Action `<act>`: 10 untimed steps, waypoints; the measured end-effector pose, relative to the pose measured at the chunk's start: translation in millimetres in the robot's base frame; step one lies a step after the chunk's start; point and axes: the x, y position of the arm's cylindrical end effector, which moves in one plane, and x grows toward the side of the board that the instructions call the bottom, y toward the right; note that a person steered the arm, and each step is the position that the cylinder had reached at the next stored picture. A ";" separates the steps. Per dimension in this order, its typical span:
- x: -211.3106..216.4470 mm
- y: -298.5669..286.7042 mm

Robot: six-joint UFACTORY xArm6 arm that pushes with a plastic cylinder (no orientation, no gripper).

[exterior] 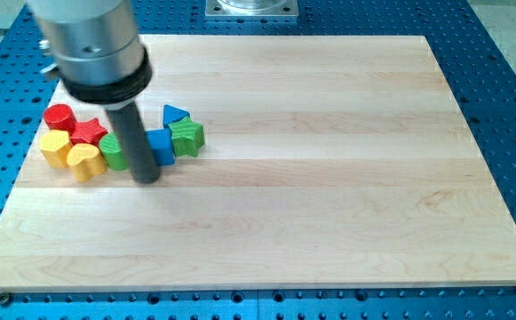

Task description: Push the hexagon into the green circle

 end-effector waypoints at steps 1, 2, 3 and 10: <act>-15.7 34.7; 41.5 6.5; 44.7 -52.1; 24.1 -132.8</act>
